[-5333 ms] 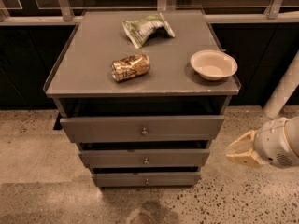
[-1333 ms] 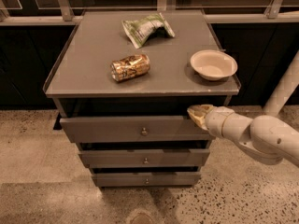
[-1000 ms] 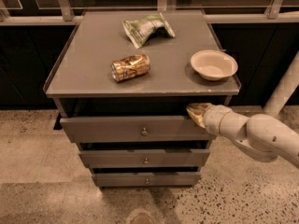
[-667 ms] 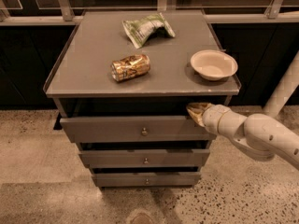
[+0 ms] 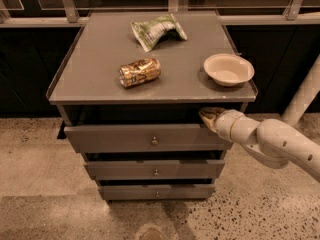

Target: Open top drawer

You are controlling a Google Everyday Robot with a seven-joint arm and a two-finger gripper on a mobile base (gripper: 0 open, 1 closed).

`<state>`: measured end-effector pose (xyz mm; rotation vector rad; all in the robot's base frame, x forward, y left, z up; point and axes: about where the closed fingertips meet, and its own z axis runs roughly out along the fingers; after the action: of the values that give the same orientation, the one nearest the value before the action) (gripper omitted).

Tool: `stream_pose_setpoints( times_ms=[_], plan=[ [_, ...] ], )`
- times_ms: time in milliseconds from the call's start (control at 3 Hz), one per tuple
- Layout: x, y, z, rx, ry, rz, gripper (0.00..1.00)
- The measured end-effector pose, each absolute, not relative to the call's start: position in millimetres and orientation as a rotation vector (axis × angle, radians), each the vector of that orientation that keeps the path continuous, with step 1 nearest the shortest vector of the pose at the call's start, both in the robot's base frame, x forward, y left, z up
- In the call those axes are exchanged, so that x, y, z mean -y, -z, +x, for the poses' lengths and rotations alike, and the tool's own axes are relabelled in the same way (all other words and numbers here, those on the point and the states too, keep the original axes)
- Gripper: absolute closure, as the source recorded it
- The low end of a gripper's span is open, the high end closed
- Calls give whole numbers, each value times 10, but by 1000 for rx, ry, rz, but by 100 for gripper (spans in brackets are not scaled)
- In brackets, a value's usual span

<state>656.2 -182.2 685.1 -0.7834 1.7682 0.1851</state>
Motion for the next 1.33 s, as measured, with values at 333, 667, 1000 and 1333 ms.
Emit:
stream_pose_setpoints(
  times_ms=[333,667,1000,1333],
  plan=[
    [1798,-6811,6557,-1781,-188,-799,100],
    [1731,-6744,6507,-1818,-210,-850,100],
    [1730,-6787,6513,-1818,-210,-850,100],
    [1726,-6781,6480,-1833,-218,-875,100]
  ],
)
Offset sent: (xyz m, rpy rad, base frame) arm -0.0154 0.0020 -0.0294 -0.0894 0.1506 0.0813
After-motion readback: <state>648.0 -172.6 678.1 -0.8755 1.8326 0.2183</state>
